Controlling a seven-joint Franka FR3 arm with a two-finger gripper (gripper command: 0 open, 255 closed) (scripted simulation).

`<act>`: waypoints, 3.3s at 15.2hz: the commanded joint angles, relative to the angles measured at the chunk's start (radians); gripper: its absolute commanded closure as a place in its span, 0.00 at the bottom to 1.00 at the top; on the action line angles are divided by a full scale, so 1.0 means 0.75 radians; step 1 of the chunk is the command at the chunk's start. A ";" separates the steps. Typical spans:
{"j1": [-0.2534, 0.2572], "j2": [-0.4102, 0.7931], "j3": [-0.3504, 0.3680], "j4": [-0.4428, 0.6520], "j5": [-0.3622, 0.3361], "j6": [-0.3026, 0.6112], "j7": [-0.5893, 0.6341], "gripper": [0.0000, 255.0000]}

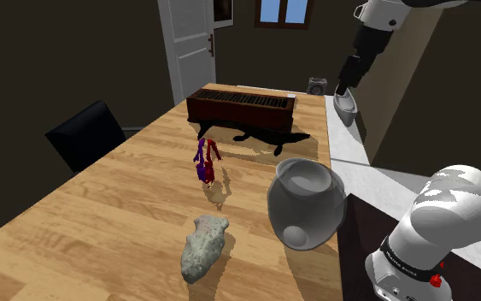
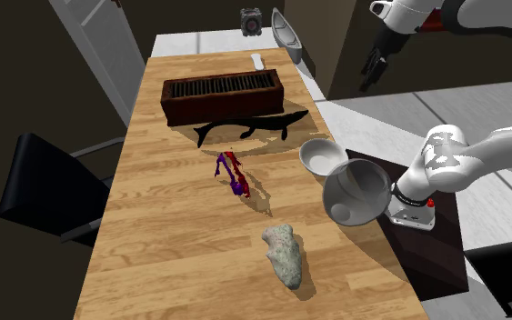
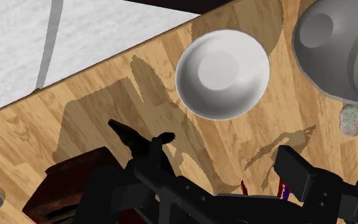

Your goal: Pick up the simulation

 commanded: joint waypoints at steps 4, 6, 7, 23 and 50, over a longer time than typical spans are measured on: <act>0.020 0.059 0.056 -0.043 0.030 0.102 0.058 0.00; 0.033 0.107 0.093 -0.064 0.048 0.171 0.097 0.00; 0.040 0.133 0.112 -0.072 0.056 0.205 0.115 0.00; 0.103 0.727 0.401 0.037 0.060 0.688 0.436 0.00; 0.252 1.601 0.508 0.555 -0.328 0.969 0.879 1.00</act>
